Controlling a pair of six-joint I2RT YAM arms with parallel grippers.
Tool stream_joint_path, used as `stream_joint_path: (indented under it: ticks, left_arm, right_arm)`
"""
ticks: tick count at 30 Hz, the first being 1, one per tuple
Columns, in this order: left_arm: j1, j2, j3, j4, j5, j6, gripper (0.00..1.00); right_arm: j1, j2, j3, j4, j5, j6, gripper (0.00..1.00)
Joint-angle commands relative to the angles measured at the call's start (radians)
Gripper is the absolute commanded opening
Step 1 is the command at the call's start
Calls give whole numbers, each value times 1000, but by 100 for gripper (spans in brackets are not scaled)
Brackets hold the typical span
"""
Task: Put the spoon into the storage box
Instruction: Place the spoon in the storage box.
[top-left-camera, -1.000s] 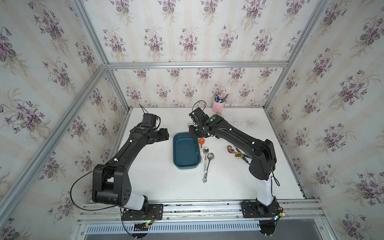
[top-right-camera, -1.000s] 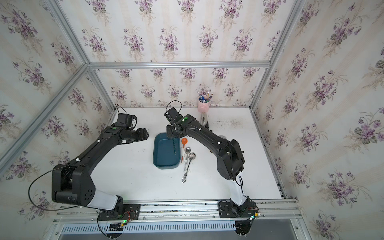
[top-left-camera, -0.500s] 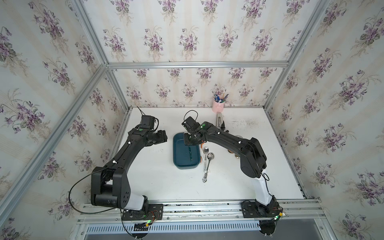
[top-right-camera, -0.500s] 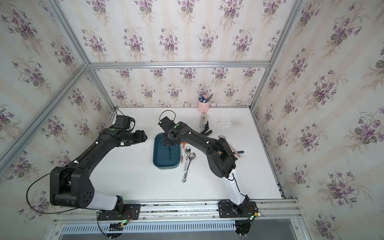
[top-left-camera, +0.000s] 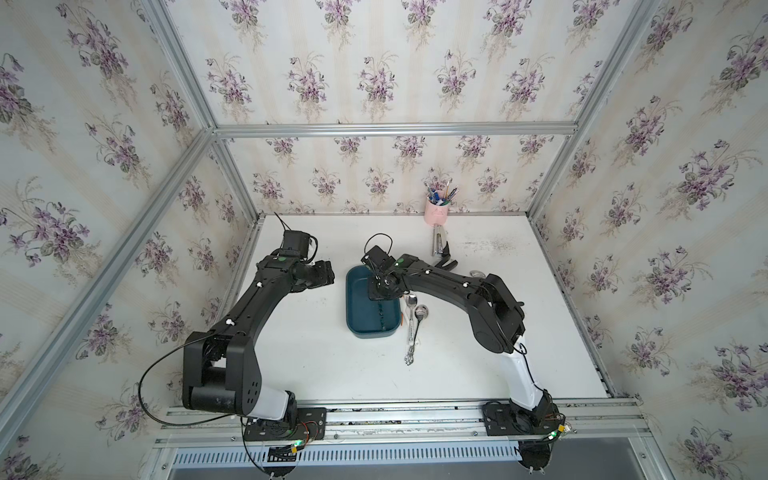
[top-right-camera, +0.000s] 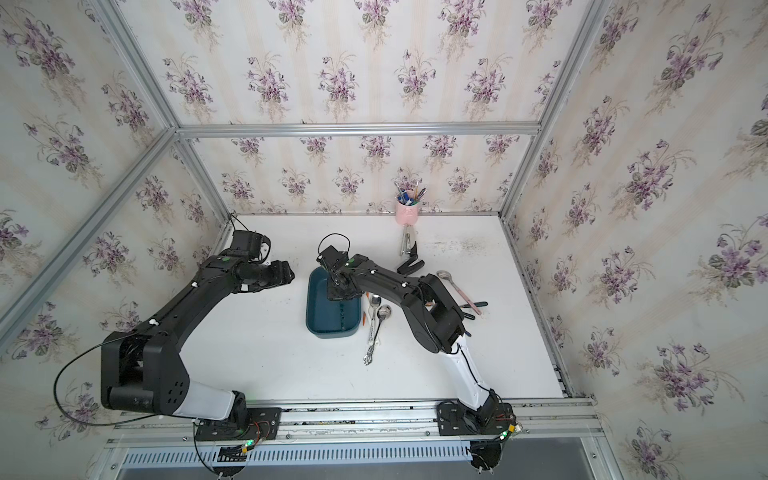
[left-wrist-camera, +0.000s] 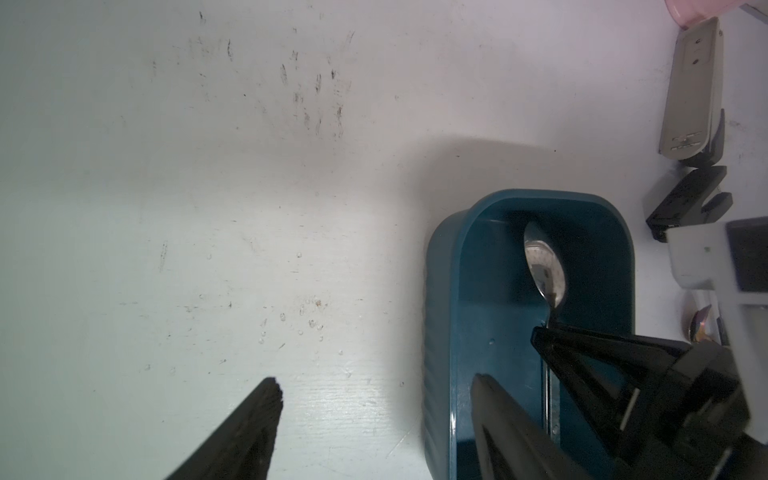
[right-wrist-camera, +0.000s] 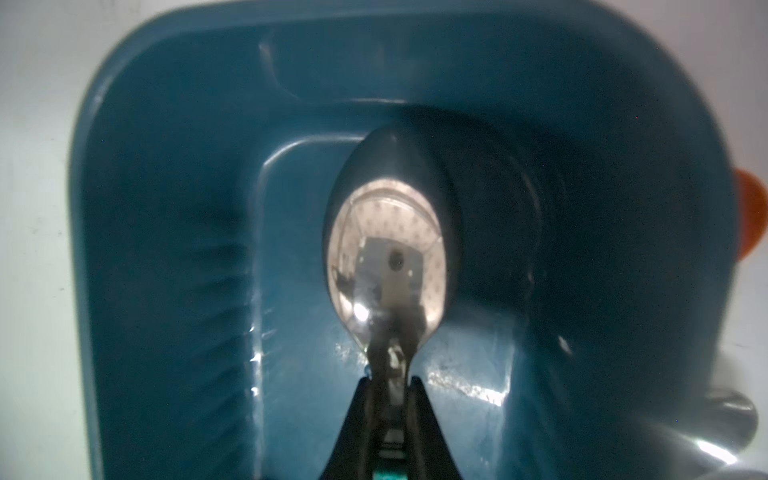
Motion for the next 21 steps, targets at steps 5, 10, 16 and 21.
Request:
stream_joint_path:
  ticks: [5,10,16,21]
  left_arm:
    - [1,1,5,-15,-1,9,76]
    - [1,1,1,-12,-2,5,76]
    - [1,0,-1,-10,4,-9,76]
    - [1,-17,-14,2,14,-4,76]
  right_arm:
    - [3,37,-2,16,51,8,4]
    - [5,52,-2,12,76,12,7]
    - [7,73,-1,13,76,-1,22]
    - [13,55,-6,12,90,-14,42]
